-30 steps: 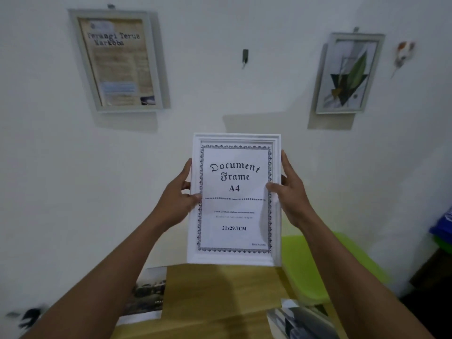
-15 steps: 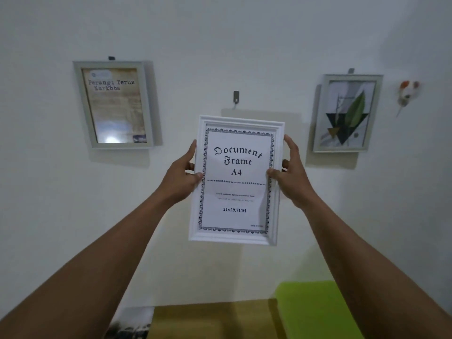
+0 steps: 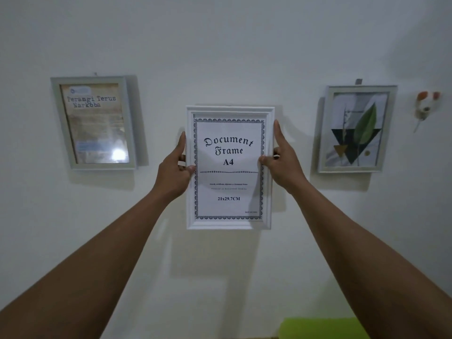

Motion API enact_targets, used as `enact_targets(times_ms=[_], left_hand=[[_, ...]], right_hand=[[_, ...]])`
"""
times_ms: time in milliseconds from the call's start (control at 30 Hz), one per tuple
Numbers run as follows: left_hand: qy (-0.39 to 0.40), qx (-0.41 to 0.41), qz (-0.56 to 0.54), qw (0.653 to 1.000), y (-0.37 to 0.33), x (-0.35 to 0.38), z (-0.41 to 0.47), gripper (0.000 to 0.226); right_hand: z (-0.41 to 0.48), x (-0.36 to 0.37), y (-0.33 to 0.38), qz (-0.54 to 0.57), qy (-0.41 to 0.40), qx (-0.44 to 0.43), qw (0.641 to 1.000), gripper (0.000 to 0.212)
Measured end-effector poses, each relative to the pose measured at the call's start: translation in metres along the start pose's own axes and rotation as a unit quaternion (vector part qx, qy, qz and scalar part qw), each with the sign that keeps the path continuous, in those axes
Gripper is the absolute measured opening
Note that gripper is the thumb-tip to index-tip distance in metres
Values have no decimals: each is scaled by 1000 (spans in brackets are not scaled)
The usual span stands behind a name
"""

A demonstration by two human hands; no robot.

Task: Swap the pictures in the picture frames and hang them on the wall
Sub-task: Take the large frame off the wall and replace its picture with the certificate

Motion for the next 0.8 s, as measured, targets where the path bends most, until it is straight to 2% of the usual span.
enact_targets(times_ms=[467, 800], left_hand=[[-27, 11, 26, 999, 23, 16, 9, 86], [-46, 31, 119, 991, 24, 22, 12, 87]], right_hand=[[11, 10, -35, -69, -38, -19, 997, 96], [13, 10, -34, -138, -79, -26, 987, 98]])
Point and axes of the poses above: each hand's wrist, its own z-axis towards the middle knuckle, its own x-axis out of the palm, y = z × x, the point moved 3 cm from there along z, towards the middle knuckle, and after that the axes turned 12 degrees about y, right-handed, at the moved point
